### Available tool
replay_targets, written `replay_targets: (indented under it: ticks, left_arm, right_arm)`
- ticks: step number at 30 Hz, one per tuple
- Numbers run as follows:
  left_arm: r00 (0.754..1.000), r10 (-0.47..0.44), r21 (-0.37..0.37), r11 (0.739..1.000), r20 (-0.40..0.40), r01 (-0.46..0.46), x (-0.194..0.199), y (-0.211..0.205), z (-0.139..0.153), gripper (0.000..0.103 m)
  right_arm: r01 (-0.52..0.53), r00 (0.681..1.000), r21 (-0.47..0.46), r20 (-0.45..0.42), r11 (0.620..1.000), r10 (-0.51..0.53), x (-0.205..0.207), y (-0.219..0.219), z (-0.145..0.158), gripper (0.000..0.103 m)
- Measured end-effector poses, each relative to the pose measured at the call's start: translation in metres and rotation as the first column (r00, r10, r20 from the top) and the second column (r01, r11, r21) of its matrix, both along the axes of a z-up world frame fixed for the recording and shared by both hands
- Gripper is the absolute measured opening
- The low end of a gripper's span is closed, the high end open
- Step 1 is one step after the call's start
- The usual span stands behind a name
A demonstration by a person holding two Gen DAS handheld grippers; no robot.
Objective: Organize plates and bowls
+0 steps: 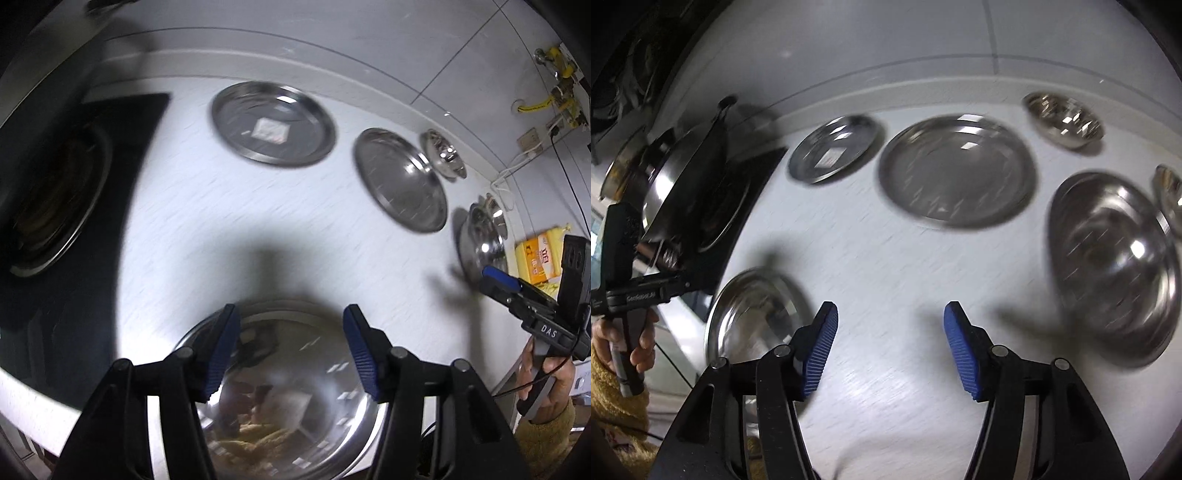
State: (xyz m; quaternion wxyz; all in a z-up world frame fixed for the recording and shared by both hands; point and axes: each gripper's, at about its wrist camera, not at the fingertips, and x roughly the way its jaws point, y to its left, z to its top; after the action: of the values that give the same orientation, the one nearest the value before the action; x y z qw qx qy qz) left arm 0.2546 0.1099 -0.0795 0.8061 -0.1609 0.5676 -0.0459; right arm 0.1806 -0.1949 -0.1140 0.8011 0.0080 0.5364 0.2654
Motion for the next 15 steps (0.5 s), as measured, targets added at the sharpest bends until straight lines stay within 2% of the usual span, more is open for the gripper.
replay_targets:
  ticks: [3, 5, 11, 15]
  left_arm:
    - [1.000, -0.011, 0.002, 1.000, 0.017, 0.011, 0.028, -0.019, 0.003, 0.056]
    - [1.000, -0.016, -0.033, 0.999, 0.022, 0.017, 0.051, -0.032, 0.002, 0.056]
    - [1.000, 0.015, -0.104, 0.994, 0.000, -0.015, 0.113, -0.058, -0.020, 0.056]
    - [0.999, 0.041, -0.114, 0.993, -0.019, -0.042, 0.144, -0.072, -0.041, 0.056]
  right_arm:
    - [0.011, 1.000, -0.006, 0.028, 1.000, -0.011, 0.028, -0.013, 0.008, 0.060]
    - [0.023, 0.999, -0.005, 0.031, 1.000, -0.023, 0.050, -0.020, 0.010, 0.062]
    - [0.055, 0.998, -0.004, -0.036, 0.998, -0.056, 0.119, -0.034, -0.006, 0.062]
    - [0.063, 0.996, -0.050, -0.064, 0.997, -0.066, 0.155, -0.034, -0.022, 0.062]
